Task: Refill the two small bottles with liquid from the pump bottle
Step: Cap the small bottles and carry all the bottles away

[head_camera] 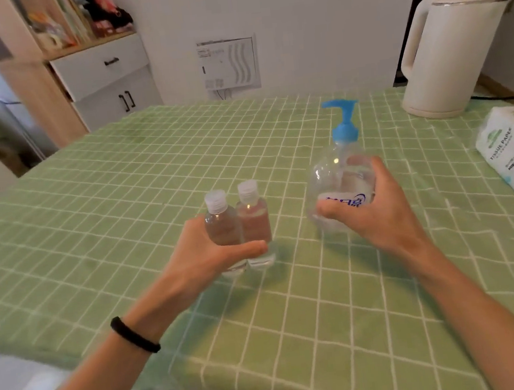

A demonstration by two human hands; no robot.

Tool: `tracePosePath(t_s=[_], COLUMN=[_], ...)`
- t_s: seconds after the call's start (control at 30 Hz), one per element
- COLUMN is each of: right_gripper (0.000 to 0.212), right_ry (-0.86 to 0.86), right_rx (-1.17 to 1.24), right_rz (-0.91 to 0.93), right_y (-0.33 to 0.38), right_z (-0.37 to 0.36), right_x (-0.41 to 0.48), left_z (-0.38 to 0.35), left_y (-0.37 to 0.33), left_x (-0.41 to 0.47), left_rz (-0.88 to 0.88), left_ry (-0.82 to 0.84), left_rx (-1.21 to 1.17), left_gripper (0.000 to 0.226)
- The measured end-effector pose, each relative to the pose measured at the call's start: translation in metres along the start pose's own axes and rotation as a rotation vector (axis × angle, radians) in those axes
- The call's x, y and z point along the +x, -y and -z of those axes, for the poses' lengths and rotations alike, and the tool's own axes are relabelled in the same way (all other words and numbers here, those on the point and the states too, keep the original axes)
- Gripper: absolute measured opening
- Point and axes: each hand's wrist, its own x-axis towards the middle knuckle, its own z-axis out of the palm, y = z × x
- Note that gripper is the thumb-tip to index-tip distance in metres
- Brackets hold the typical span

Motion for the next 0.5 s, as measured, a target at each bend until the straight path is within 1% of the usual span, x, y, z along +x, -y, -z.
tracePosePath(t_s=[0.17,0.27,0.4,0.5], right_gripper=[0.082,0.074,0.071,0.066], right_ry=[0.124,0.213,0.31,0.42], right_rx=[0.046,0.065,0.08,0.078], right_rz=[0.006,0.026,0.047,0.079], right_y=[0.005,0.012,0.024,0.039], right_z=[-0.013,-0.018,-0.027,-0.033], right_x=[-0.014,-0.023,-0.038,-0.054], left_z=[0.003,0.007,0.011,0.016], left_y=[-0.008,-0.009,-0.012,-0.017], left_x=[-0.049,-0.079,-0.121,-0.157], left_rz=[0.057,0.087,0.094,0.119], left_ry=[-0.082,-0.176,-0.302,-0.394], left_rx=[-0.04,-0.097,-0.145,-0.176], left_gripper=[0.046,0.047,0.046,0.046])
